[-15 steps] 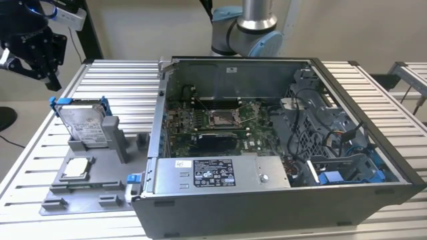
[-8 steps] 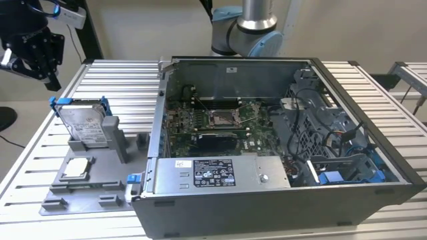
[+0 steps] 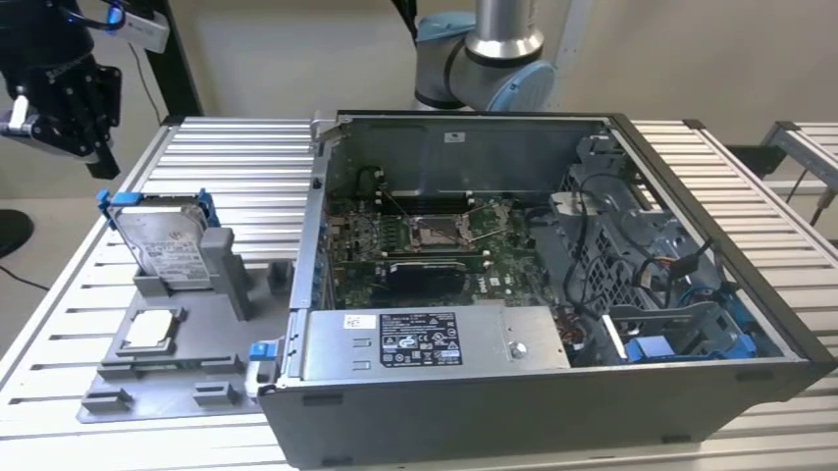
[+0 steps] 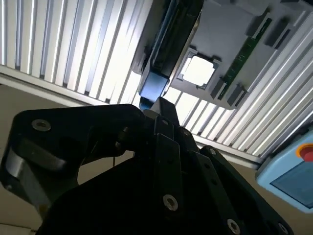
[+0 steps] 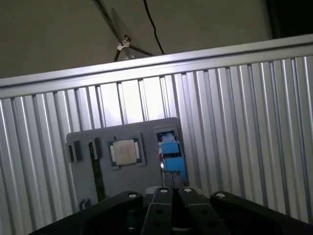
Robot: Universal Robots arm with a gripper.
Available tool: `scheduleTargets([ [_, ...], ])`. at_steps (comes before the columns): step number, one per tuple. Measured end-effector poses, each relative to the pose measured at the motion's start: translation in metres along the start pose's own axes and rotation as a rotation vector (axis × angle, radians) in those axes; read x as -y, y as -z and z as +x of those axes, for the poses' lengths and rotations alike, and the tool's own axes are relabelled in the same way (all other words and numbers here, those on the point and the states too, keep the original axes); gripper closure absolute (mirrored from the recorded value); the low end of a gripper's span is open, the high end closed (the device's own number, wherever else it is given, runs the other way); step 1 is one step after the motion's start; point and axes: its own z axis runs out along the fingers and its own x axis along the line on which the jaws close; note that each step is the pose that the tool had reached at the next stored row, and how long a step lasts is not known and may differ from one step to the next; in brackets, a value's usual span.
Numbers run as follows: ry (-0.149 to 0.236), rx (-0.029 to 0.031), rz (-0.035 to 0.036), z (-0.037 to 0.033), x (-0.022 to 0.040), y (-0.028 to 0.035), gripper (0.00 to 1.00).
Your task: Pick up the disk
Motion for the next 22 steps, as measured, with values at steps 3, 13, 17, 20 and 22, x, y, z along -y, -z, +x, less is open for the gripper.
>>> scheduleTargets([
  [3,0.04,-0.0014,0.0,0.0,0.0,0.0,1.0],
  [13,0.093,-0.0033,0.0001,0.0,0.0,0.0,0.0],
  [17,0.094,-0.0032,0.0009,-0.0001,0.0001,-0.0008,0.0],
  [20,0.094,-0.0029,0.0047,0.0,0.0,-0.0034,0.0],
  [22,0.094,-0.0025,0.0102,0.0,0.0002,-0.0059,0.0],
])
